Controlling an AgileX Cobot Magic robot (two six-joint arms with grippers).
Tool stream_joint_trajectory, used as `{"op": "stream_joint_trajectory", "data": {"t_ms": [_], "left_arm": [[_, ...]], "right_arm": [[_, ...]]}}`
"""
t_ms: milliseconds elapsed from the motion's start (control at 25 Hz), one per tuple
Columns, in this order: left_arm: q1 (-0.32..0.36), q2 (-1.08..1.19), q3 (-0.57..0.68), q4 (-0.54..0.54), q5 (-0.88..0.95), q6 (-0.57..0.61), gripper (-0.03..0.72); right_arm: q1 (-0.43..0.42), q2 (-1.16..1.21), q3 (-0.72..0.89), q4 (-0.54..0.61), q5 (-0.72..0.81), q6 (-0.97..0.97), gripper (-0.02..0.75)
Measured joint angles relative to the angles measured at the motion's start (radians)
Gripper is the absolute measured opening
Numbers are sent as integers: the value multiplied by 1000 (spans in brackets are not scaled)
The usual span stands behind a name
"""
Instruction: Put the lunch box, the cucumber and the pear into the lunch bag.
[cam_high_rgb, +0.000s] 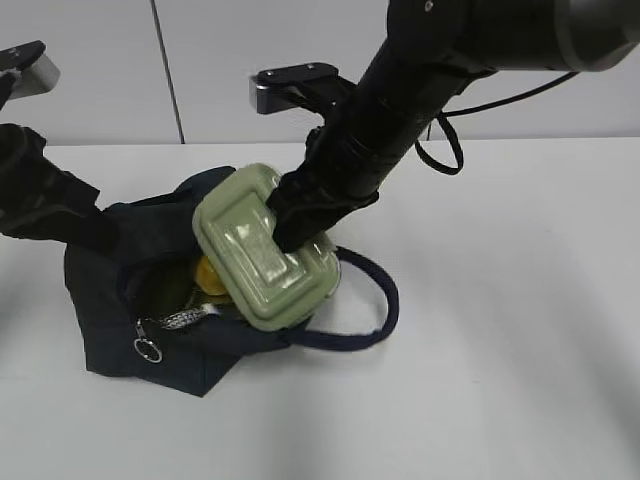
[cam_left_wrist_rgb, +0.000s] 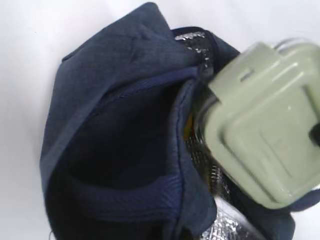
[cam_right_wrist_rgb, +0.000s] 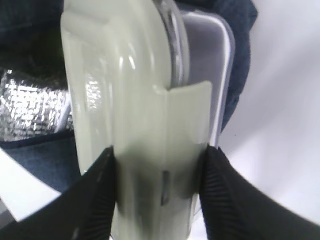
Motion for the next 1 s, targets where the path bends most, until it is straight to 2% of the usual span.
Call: {"op": "stream_joint_trajectory", "data": {"t_ms": [200,280,800,1000], "left_arm": [[0,0,0,1,-1,0,1],[0,0,0,1,-3,0,1],[0,0,0,-36,-5,0,1],[0,0,0,-42,0,0,1]], "right_arm": [[-2,0,0,159,89,-143,350],[-2,0,0,187,107,-156,350],[-2,60,0,203,144,-137,350],[-2,120,-65,204,134,-109,350]]}}
